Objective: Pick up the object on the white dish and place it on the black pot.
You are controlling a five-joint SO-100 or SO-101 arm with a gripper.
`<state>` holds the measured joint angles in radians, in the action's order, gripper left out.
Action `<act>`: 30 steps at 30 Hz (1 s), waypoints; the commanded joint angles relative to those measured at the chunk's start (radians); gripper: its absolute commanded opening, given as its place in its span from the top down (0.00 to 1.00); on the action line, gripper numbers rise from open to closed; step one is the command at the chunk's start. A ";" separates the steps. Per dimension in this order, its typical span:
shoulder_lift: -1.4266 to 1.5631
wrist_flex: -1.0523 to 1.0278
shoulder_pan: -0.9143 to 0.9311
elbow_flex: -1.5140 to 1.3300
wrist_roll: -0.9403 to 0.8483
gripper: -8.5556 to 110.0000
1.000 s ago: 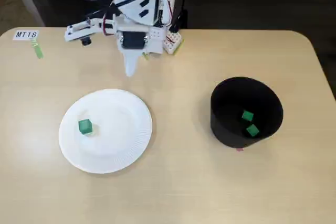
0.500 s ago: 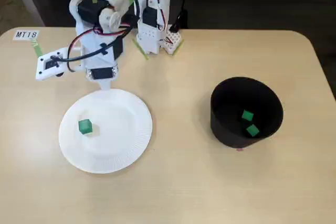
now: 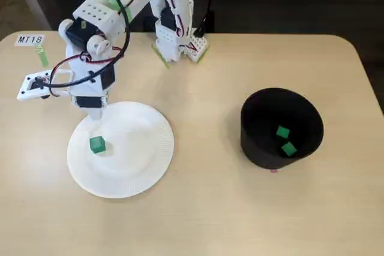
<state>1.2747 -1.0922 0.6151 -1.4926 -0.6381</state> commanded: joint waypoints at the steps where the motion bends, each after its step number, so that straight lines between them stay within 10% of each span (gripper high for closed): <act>1: -0.006 0.012 0.008 0.066 -0.005 0.89; 30: -0.331 -0.170 0.000 0.400 -0.075 0.74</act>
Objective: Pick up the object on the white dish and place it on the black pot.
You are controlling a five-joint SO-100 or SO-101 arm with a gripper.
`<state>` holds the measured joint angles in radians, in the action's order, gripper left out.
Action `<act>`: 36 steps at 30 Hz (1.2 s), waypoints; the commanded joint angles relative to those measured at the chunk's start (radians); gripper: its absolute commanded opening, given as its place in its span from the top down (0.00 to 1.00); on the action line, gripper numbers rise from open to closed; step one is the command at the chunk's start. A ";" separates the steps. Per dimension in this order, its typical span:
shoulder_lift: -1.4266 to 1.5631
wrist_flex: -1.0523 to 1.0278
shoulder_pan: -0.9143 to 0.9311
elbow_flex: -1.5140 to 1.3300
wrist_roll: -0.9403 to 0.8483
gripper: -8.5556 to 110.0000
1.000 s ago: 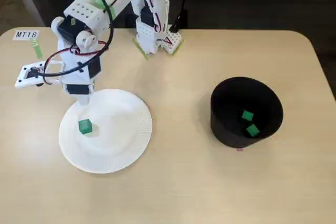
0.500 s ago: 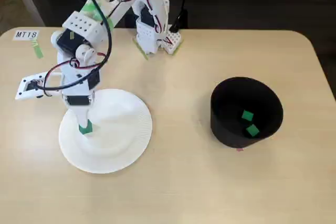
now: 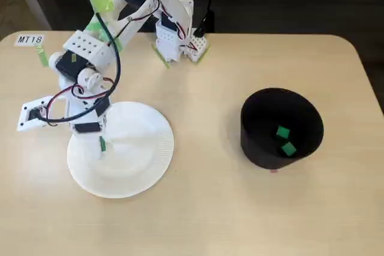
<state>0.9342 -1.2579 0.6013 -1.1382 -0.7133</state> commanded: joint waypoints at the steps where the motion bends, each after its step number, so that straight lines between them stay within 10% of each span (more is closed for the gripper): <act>1: 0.003 -0.005 0.015 0.048 0.000 0.74; 15: -0.077 -0.014 0.026 0.124 0.063 0.93; 36: 0.483 -0.081 -0.219 0.112 0.279 0.93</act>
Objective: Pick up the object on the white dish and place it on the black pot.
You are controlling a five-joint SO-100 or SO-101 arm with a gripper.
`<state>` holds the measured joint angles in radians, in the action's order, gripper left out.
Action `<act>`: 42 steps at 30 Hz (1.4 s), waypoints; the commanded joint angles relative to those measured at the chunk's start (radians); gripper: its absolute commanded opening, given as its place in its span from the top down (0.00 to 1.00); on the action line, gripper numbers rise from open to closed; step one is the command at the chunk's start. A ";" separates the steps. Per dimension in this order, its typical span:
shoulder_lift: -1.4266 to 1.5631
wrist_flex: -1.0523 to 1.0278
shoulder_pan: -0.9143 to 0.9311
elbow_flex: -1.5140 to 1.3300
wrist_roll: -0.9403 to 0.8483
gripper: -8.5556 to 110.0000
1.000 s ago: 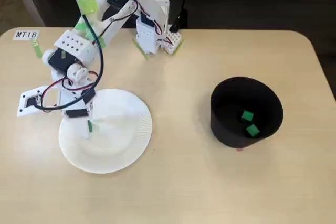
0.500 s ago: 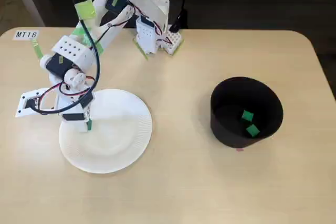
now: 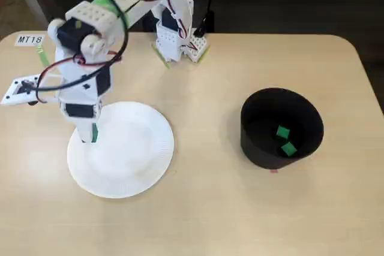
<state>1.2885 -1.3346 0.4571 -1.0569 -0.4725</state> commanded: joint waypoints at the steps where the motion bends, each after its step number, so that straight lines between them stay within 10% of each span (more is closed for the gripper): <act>1: 0.170 -0.006 -0.114 0.031 0.060 0.93; 18: 0.566 0.170 -0.836 -0.318 0.242 0.93; 42: 0.328 0.434 -1.103 -0.603 0.239 0.93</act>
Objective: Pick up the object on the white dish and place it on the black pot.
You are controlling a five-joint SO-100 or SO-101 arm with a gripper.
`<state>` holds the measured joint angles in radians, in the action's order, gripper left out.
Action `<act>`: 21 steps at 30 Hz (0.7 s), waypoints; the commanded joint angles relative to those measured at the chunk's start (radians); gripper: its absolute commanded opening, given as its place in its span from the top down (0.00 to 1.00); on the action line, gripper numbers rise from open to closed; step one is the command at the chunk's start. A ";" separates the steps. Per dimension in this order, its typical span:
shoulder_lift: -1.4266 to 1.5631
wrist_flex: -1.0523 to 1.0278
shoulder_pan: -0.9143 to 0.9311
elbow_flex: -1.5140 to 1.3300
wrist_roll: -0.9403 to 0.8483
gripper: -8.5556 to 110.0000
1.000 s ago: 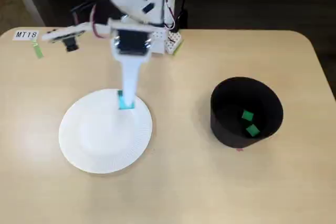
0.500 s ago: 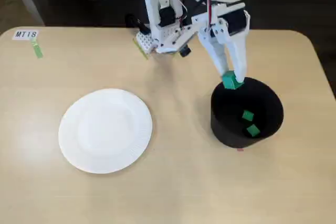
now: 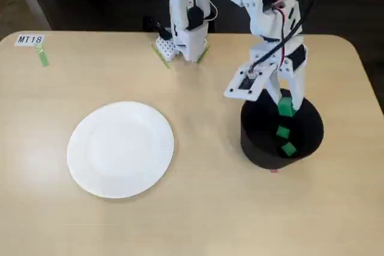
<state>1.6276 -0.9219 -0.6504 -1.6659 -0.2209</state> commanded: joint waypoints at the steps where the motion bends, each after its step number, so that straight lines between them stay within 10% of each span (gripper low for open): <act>1: -0.028 0.029 0.005 0.006 -0.014 0.93; 21: -0.097 0.020 0.023 0.017 -0.063 0.70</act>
<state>1.5018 -0.8912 -0.6366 -1.6659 -0.2792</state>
